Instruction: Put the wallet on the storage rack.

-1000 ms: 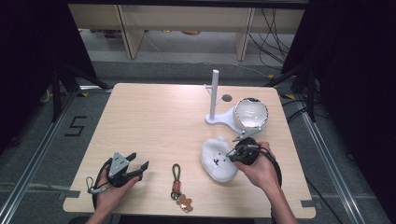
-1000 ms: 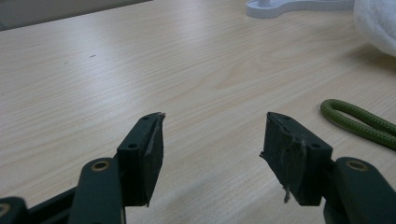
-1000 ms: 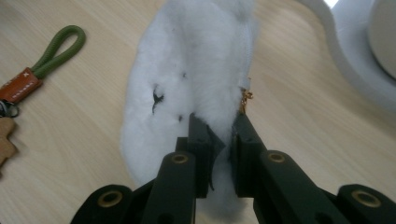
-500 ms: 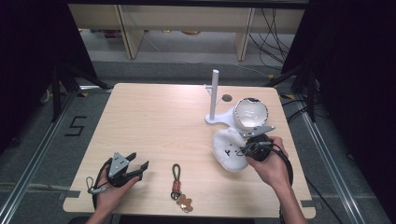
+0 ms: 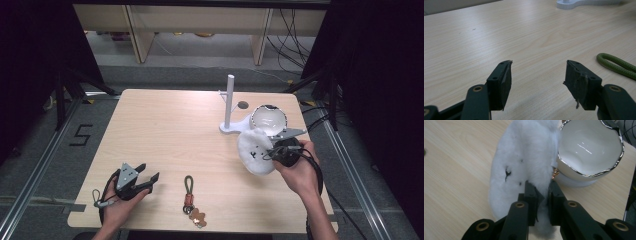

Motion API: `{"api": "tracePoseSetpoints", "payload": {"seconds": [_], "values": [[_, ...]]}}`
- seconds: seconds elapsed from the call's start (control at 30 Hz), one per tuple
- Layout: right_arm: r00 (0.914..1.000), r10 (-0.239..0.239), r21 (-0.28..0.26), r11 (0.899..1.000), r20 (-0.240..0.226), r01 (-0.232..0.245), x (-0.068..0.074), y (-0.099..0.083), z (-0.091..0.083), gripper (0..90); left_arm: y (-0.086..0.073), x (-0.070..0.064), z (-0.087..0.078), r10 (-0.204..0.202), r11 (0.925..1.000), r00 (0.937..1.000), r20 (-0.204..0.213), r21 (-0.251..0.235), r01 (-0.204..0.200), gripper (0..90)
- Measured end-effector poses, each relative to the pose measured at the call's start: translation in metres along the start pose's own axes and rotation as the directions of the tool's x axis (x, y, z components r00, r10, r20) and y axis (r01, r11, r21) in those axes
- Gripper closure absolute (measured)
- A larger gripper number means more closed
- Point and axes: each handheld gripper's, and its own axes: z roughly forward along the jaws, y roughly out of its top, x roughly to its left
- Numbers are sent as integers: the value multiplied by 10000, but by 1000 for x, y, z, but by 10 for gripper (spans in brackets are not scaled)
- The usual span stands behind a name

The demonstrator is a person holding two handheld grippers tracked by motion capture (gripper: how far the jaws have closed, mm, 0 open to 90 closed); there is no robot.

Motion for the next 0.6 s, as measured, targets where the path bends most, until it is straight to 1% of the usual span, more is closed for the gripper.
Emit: {"api": "tracePoseSetpoints", "payload": {"seconds": [0.13, 0.17, 0.2, 0.27, 0.3, 0.4, 0.47, 0.5, 0.6], "values": [[9999, 76, -89, 9999, 107, -75, -4, 1, -3, 812, 0, 0, 0, 12, 10000, 10000, -59, 43, -11, 375], [9997, -123, -154, 9998, 213, 127, -7, 1, -4, 812, 0, 0, 0, 4, 10000, 10000, -67, 53, -4, 375], [9997, -123, -154, 9998, 213, 127, -7, 1, -4, 812, 0, 0, 0, 4, 10000, 10000, -67, 53, -4, 375], [9997, 53, -83, 10000, 258, -51, -8, 2, -6, 813, 0, 0, 0, 0, 10000, 10000, -33, 3, 1, 375], [9996, -39, -74, 10000, 269, 41, -9, 2, -6, 812, 0, 0, 0, 3, 10000, 10000, -38, 7, -3, 375], [9994, -120, -46, 9999, 319, 121, -13, 3, -7, 812, 0, 0, 0, 10, 10000, 10000, -82, 64, -10, 375], [9995, -70, 28, 10000, 323, 69, -14, 4, -8, 812, 0, 0, 0, -8, 10000, 10000, -44, 8, 8, 375], [9992, -175, 28, 9998, 351, 174, -15, 4, -8, 813, 0, 0, 0, -6, 10000, 10000, -77, 56, 6, 375], [9991, -186, 81, 9998, 380, 183, -18, 5, -8, 813, 0, 0, 0, -14, 10000, 10000, -73, 47, 14, 375]]}}
